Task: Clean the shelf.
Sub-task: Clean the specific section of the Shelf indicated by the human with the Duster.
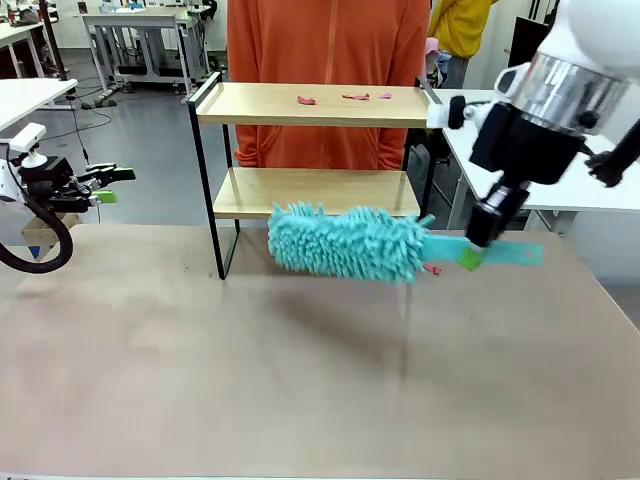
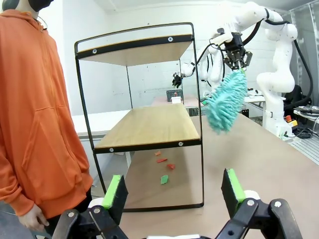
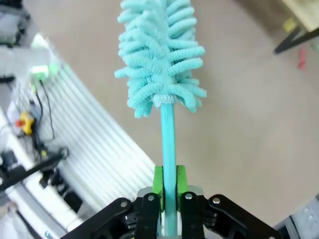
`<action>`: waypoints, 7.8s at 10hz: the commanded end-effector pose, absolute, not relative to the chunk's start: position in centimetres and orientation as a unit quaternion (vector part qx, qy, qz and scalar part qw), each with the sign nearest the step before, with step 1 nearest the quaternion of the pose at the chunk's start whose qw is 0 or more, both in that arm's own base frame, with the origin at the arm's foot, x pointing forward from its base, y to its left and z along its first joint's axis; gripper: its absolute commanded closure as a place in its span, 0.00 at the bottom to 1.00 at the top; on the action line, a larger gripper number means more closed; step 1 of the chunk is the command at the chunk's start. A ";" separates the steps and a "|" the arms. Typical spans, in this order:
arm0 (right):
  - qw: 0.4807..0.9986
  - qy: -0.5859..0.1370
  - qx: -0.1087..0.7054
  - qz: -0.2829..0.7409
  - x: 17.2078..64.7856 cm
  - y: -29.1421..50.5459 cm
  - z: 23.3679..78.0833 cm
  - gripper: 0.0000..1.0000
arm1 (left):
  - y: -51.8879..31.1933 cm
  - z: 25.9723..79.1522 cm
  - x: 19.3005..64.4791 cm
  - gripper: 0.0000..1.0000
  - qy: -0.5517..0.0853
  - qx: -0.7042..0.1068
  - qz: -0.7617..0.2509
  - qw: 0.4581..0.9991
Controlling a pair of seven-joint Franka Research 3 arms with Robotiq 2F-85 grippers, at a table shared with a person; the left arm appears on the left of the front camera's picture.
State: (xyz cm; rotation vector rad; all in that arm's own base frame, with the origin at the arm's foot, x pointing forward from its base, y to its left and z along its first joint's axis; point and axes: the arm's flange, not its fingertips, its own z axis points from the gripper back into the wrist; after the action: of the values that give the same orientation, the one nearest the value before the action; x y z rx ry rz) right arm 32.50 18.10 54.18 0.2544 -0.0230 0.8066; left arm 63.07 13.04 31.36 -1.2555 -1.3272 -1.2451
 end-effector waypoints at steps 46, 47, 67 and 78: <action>0.922 -0.055 0.117 0.365 22.3 26.1 72.5 0.87 | 12.9 31.6 63.1 0.00 -0.538 -0.508 -0.504 0.446; 0.929 -0.085 0.141 0.331 22.3 28.3 73.8 0.87 | 12.9 31.6 63.1 0.00 -0.538 -0.508 -0.504 0.446; 0.974 -0.226 0.029 -0.014 36.4 53.8 74.3 0.87 | 12.9 31.6 63.1 0.00 -0.538 -0.508 -0.504 0.446; 0.978 -0.182 0.068 -0.073 41.6 55.4 69.0 0.87 | 12.9 31.6 63.1 0.00 -0.538 -0.508 -0.504 0.446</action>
State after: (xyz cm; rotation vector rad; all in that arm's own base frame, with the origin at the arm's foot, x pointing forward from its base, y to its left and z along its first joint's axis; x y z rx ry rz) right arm 41.17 54.90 68.09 0.1130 -0.3908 -0.1091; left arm 63.07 13.05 31.32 -1.2555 -1.3269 -1.2445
